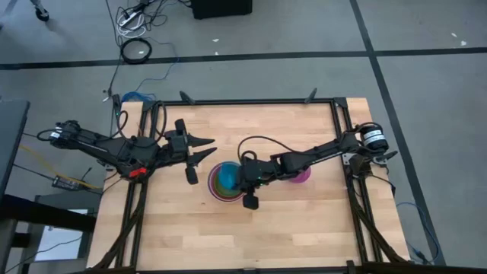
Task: Nest bowls inside each other
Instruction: Stack the blue bowl on top of the green bowl, then stack the purple bowl on top of the blue bowl
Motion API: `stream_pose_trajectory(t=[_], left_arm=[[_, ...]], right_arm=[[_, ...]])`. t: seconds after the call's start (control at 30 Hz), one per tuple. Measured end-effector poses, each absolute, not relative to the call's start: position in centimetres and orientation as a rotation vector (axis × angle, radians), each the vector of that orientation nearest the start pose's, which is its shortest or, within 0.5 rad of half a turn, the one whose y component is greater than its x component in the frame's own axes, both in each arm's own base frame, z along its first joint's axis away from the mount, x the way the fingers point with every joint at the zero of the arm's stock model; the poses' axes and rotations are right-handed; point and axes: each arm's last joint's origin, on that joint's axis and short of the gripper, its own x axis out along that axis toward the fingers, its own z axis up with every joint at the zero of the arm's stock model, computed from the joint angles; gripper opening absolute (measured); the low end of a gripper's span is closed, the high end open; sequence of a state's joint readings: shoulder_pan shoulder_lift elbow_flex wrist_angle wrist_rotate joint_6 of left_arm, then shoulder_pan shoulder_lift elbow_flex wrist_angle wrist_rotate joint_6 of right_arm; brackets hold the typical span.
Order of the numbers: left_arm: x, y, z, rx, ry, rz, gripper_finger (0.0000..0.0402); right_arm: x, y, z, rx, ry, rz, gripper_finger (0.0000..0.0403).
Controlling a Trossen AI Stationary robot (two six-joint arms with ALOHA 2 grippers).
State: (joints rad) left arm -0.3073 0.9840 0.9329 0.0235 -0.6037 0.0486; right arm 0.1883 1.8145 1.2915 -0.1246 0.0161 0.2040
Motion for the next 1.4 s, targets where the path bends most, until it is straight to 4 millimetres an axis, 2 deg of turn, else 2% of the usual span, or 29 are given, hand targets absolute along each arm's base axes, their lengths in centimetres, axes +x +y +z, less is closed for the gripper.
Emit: stream_pose_trajectory(t=[0.33, 0.47, 0.63, 0.9, 1.0, 1.07, 1.23, 1.4], left_arm=[[20.8, -4.9, 36.8, 0.061, 0.032, 0.293, 0.0117], [20.8, -4.9, 36.8, 0.061, 0.033, 0.293, 0.0117], [20.8, -4.9, 36.8, 0.061, 0.034, 0.293, 0.0117], [20.8, -4.9, 36.8, 0.061, 0.034, 0.293, 0.0117], [20.8, -4.9, 36.8, 0.059, 0.036, 0.293, 0.0117], [20.8, -4.9, 36.7, 0.061, 0.041, 0.293, 0.0117], [20.8, -4.9, 36.6, 0.064, 0.053, 0.293, 0.0117], [20.8, -4.9, 36.5, 0.064, 0.061, 0.293, 0.0117]], right_arm=[[39.5, 7.5, 23.0, 0.184, 0.679, 0.093, 0.0115], [39.0, 7.3, 23.5, 0.169, 0.696, 0.060, 0.0138], [39.0, 7.2, 24.1, 0.186, 0.656, 0.045, 0.0139], [39.2, 7.9, 21.3, 0.199, 0.787, 0.024, 0.0122], [39.1, 7.9, 21.3, 0.196, 0.789, 0.017, 0.0118], [39.0, 7.7, 22.0, 0.201, 0.763, 0.017, 0.0117], [37.4, 6.8, 25.3, 0.189, 0.722, -0.024, 0.0116], [32.6, 5.5, 27.1, 0.126, 0.931, -0.275, 0.0114]])
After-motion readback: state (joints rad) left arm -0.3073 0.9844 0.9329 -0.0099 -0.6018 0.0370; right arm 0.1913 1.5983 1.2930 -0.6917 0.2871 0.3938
